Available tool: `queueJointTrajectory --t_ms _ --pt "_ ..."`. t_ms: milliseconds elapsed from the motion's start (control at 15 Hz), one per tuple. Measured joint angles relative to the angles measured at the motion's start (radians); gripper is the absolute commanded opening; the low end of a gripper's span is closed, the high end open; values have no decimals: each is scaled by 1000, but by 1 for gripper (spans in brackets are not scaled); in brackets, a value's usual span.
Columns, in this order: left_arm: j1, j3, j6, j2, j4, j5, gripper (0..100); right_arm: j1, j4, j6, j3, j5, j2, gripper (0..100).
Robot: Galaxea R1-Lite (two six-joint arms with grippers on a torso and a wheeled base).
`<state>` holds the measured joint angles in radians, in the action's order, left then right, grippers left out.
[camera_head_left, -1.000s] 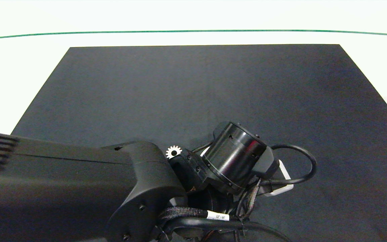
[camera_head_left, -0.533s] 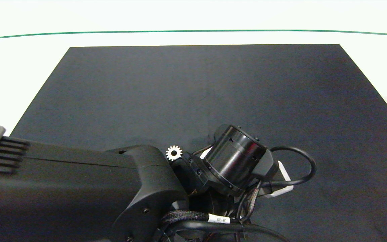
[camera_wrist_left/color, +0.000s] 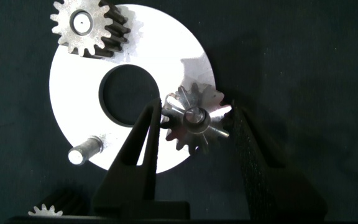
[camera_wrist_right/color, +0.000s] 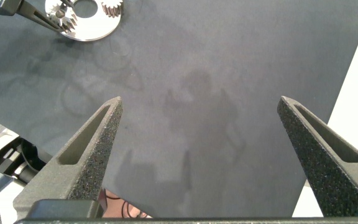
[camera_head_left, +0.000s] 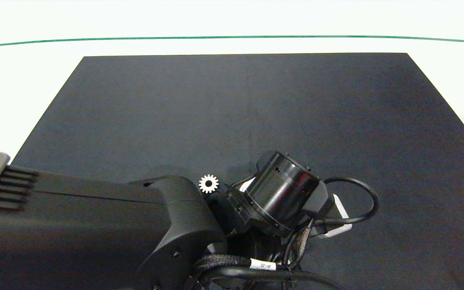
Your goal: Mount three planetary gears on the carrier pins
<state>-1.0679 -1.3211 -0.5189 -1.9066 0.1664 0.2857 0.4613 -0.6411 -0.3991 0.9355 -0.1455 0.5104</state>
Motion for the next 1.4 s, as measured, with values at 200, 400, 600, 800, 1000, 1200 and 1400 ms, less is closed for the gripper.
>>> queueJointTrajectory --t_ms 200,400,600,800,1000,1200,1400 --pt "0 0 0 0 0 0 100 0 0 0 0 0 0 100" --pt "-3 1 2 24 20 0 100 0 0 0 0 0 0 100" --pt "13 -23 -2 106 128 1 100 0 0 1 0 1 0 100" --pt "113 -23 -8 221 189 3 100 0 0 1 -1 2 0 100" --pt "211 28 -16 296 191 -12 100 0 0 1 -1 1 -1 100" --pt "254 91 -10 320 78 -71 100 -1 -3 0 -1 0 -1 100" --pt "298 171 -4 307 -17 -144 100 -1 -13 0 -1 -1 -1 100"
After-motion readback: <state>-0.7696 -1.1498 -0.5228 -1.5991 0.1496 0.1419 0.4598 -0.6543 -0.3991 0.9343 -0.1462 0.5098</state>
